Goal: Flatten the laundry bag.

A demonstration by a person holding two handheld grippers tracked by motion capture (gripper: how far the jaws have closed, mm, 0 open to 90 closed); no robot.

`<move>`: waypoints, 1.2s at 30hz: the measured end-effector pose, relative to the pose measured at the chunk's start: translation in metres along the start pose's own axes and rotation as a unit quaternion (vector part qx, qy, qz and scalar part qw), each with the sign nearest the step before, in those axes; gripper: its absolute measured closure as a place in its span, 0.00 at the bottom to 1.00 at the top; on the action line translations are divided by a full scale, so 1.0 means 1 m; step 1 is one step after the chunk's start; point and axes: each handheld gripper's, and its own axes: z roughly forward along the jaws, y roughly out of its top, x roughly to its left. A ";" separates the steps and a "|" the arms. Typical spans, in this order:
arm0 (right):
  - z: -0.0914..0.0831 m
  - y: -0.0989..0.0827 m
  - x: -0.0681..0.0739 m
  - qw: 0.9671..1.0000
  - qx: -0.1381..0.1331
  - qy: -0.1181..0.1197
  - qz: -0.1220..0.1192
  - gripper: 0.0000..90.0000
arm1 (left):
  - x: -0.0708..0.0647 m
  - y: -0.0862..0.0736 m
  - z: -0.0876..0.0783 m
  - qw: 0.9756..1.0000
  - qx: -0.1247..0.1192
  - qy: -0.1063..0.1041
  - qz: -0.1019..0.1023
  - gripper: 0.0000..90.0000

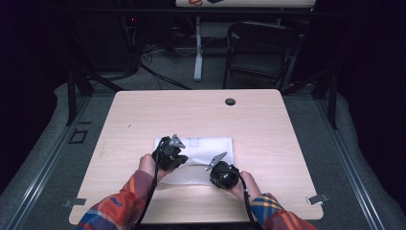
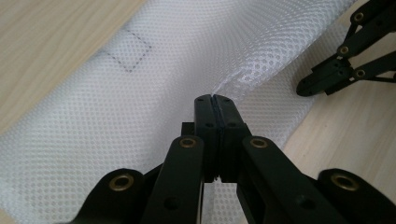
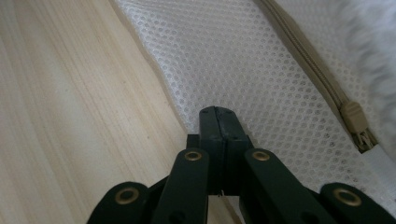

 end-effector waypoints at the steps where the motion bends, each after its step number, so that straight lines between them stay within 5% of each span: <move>1: 0.000 0.000 0.000 1.000 0.001 -0.001 0.000 1.00 | 0.001 0.001 0.000 1.000 0.001 0.002 0.003 0.99; 36: -0.002 0.000 0.001 1.000 0.011 0.014 -0.001 1.00 | 0.042 0.039 -0.019 0.997 -0.020 0.072 0.002 0.99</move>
